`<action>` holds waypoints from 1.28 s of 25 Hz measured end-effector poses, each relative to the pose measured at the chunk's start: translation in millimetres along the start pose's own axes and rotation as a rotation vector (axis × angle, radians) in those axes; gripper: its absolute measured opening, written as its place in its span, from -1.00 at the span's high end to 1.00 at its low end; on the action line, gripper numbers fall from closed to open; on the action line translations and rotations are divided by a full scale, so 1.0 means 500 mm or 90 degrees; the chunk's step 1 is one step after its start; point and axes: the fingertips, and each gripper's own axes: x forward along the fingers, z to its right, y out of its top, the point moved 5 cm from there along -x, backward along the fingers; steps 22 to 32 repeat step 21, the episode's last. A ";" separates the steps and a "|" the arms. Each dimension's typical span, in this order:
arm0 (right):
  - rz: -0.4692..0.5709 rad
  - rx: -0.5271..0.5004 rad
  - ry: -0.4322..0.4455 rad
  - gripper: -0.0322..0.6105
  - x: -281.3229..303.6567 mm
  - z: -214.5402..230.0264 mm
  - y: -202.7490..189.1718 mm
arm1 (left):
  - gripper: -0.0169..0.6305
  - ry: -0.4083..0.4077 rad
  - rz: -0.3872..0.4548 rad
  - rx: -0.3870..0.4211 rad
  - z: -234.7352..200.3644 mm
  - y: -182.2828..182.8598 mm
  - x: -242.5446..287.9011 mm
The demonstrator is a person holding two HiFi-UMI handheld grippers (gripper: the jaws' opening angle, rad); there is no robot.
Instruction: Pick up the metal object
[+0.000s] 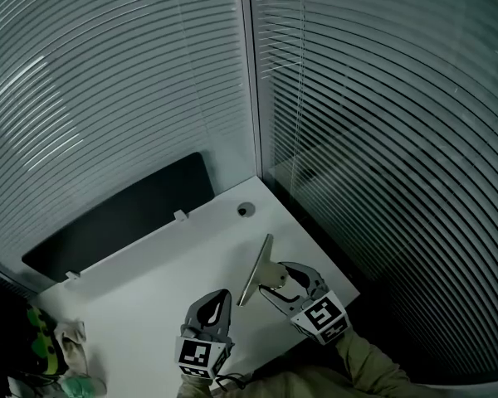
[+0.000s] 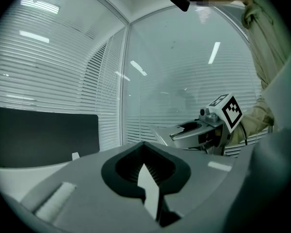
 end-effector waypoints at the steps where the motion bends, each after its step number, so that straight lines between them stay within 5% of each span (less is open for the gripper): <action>1: 0.000 0.000 -0.001 0.04 -0.002 -0.001 0.000 | 0.93 0.001 0.001 0.000 0.000 0.001 -0.002; 32: 0.001 0.001 -0.007 0.04 -0.027 -0.022 -0.005 | 0.93 0.012 0.002 -0.005 0.009 -0.011 -0.036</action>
